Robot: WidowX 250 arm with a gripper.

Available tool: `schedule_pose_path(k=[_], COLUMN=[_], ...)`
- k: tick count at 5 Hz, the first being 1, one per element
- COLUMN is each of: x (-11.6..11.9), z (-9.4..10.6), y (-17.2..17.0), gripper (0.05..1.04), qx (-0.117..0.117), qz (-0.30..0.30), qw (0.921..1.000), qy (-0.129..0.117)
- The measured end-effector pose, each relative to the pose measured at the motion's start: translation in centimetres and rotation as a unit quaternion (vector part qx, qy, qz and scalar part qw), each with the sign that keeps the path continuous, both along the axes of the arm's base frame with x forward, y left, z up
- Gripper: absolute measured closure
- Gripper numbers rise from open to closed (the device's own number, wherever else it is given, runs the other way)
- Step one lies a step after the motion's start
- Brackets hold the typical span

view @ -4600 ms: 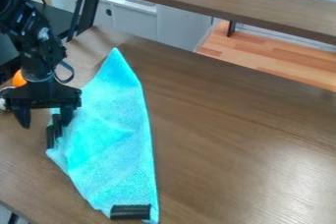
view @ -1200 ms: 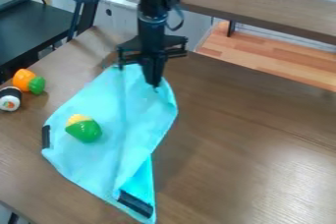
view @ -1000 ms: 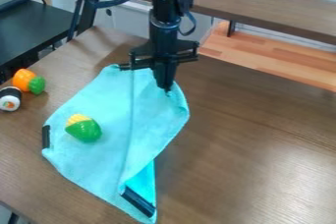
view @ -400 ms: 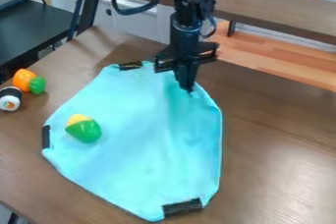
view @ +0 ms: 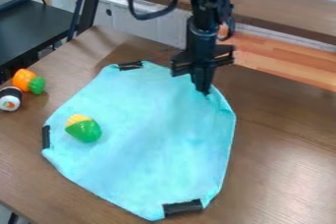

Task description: Unfold the cloth the bottom left to the top right

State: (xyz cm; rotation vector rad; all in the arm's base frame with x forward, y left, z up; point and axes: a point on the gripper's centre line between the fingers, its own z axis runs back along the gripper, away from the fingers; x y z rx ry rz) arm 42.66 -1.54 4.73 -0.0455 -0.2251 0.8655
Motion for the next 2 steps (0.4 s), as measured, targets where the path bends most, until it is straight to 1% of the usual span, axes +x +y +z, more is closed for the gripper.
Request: schedule_pose_path(k=[1,2], x=[0.7,0.5], z=[-0.3,-1.5], y=[-0.6,-1.3], gripper=[0.877,0.585], qx=[-0.017,-0.035], qz=[-0.011,-0.031], qw=[0.9994,0.9978], qy=[-0.028,-0.048])
